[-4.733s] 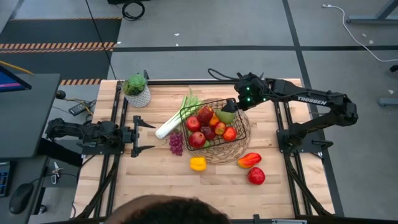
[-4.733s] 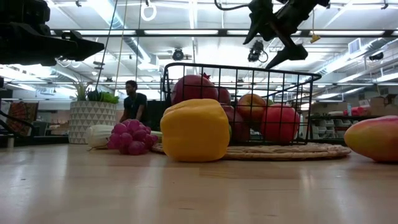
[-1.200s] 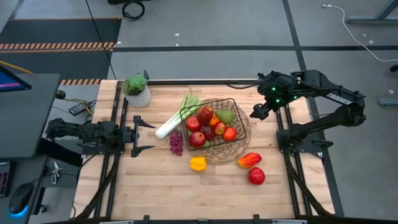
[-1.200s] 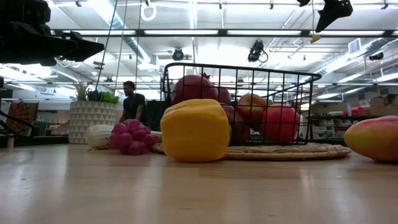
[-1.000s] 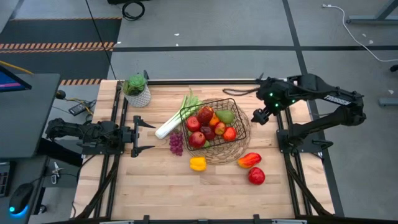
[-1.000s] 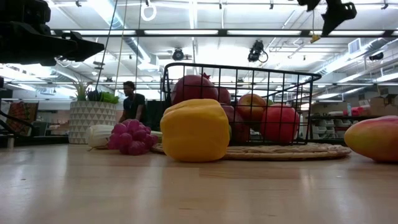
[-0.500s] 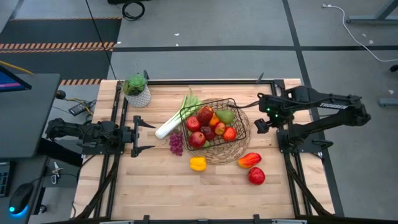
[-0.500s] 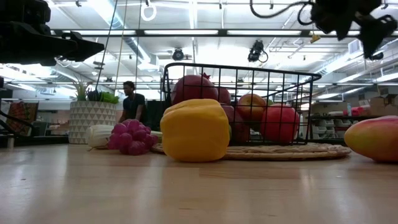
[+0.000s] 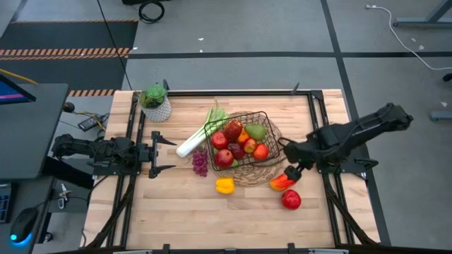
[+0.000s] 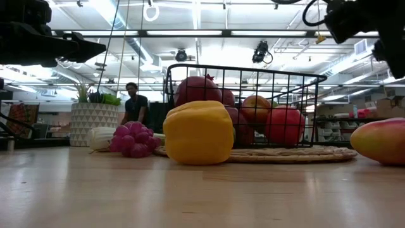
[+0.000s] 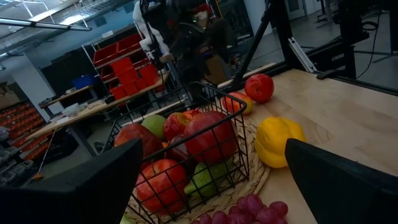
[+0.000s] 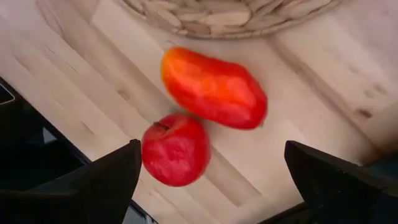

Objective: Build produce basket
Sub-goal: Put the red mango into the black wire basket

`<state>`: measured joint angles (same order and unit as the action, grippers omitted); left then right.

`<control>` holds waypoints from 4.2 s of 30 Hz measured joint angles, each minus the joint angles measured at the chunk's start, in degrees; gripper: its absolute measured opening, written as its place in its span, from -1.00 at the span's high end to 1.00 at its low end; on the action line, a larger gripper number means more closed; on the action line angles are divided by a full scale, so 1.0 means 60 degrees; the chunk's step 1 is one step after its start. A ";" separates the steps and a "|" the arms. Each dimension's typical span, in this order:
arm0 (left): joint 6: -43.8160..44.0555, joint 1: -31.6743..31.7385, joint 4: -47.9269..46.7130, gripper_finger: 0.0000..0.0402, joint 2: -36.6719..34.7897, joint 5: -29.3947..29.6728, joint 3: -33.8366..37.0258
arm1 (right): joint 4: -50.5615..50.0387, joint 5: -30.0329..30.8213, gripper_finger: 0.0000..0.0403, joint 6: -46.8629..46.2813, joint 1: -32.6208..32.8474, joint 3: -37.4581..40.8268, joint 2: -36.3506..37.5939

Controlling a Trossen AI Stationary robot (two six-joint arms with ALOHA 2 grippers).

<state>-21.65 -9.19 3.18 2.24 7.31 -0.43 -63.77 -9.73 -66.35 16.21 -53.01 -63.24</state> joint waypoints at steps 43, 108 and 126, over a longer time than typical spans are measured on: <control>0.0000 0.0003 0.0004 -0.99 0.0000 0.0000 0.0000 | 0.2529 0.1871 -0.93 0.2047 0.2410 0.2478 0.1121; 0.0000 0.0001 0.0004 -0.99 -0.0004 -0.0001 0.0002 | 0.4757 0.2348 -0.70 0.5515 0.2239 0.4320 -0.0398; 0.0000 0.0002 0.0004 -0.99 -0.0004 -0.0002 0.0000 | 0.4328 0.1897 -0.21 0.5504 0.2232 0.4320 -0.0398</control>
<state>-21.65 -9.18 3.20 2.22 7.30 -0.43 -37.80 1.65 -33.32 29.61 -27.09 -65.63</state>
